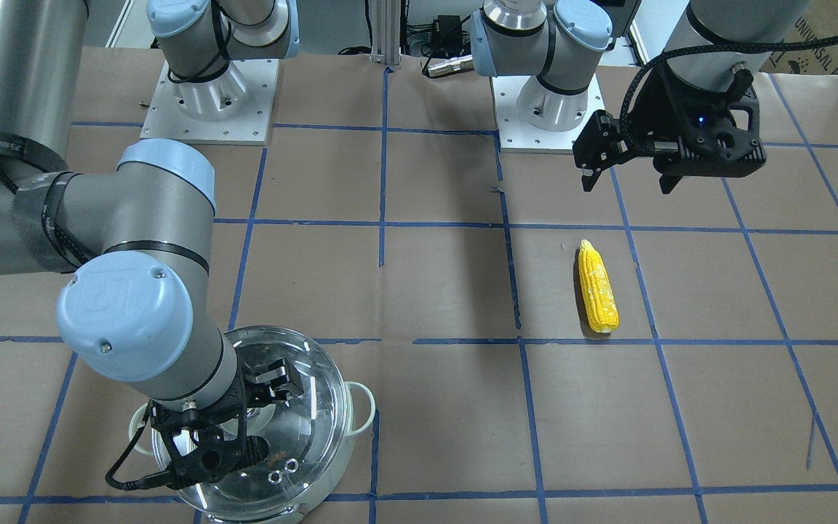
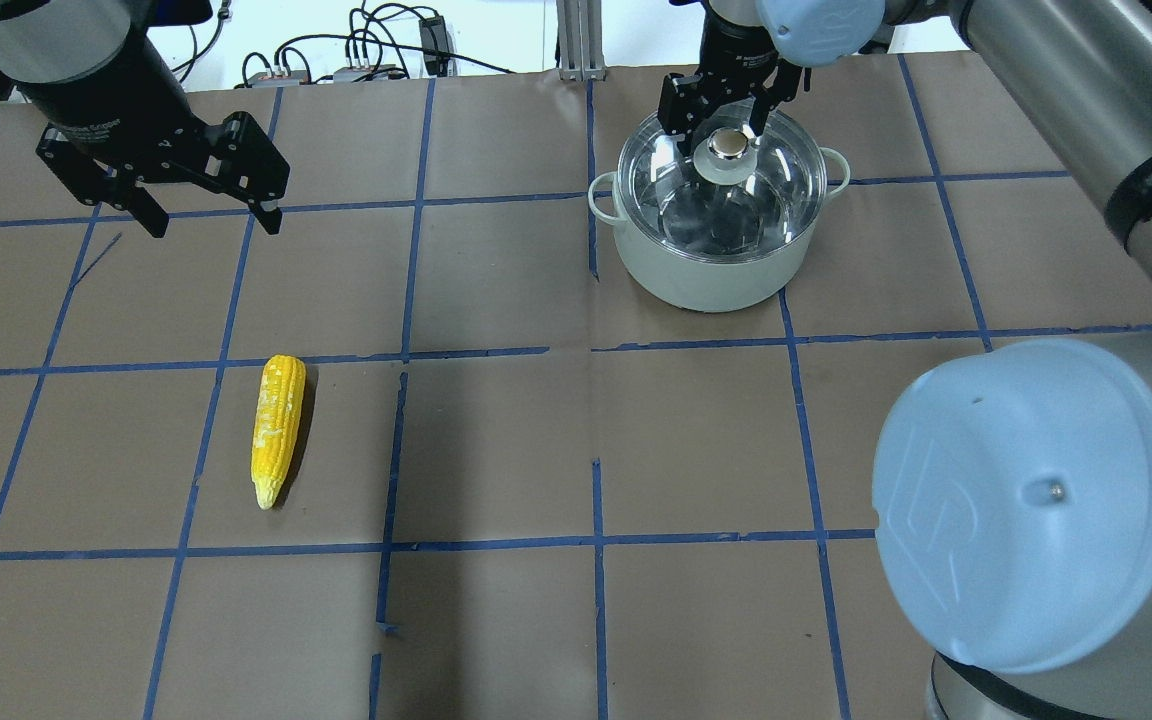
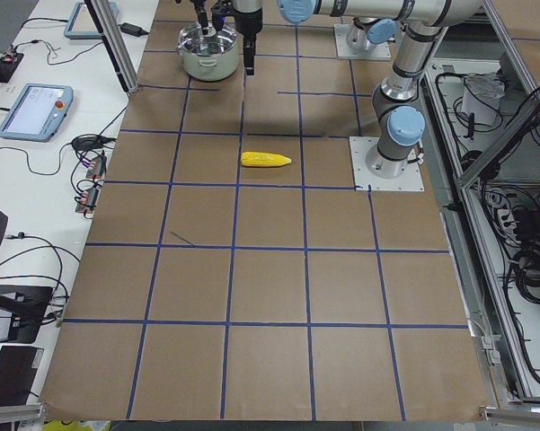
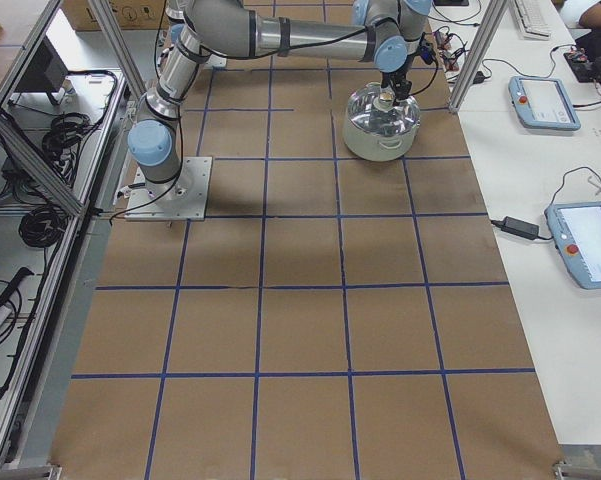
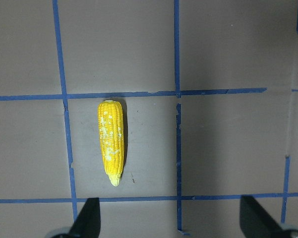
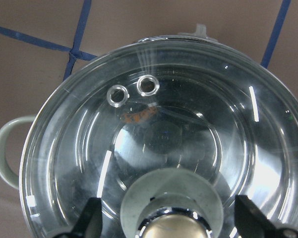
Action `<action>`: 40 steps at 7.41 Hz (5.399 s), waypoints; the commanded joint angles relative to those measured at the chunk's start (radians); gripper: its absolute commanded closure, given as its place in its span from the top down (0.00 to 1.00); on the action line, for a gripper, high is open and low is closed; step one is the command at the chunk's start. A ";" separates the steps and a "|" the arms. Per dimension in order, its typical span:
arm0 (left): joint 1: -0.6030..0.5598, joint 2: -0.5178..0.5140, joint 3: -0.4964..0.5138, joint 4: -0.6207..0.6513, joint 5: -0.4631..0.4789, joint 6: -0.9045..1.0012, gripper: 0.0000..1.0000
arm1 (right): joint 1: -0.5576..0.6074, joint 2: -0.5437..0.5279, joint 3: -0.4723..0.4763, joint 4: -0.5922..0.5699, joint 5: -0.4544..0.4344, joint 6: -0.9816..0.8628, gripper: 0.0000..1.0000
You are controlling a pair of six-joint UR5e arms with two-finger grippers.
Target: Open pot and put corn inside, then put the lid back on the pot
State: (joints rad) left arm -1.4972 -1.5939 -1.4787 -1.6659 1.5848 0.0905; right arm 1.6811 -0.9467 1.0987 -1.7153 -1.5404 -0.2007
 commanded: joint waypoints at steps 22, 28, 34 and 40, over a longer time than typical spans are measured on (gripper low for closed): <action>0.230 -0.194 -0.558 0.654 -0.005 0.517 0.97 | -0.058 -0.504 0.349 0.298 -0.014 -0.005 0.28; 0.216 -0.270 -0.594 0.804 0.007 0.514 0.20 | -0.080 -0.498 0.351 0.298 -0.010 -0.011 0.28; -0.076 -0.296 -0.208 0.594 -0.086 0.002 0.20 | -0.084 -0.497 0.349 0.296 -0.009 -0.011 0.28; -0.377 -0.668 0.494 0.445 -0.106 -0.374 0.21 | -0.086 -0.506 0.388 0.276 -0.010 -0.013 0.28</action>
State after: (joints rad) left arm -1.8239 -2.1819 -1.1276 -1.1854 1.4779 -0.2261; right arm 1.5968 -1.4498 1.4757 -1.4376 -1.5512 -0.2143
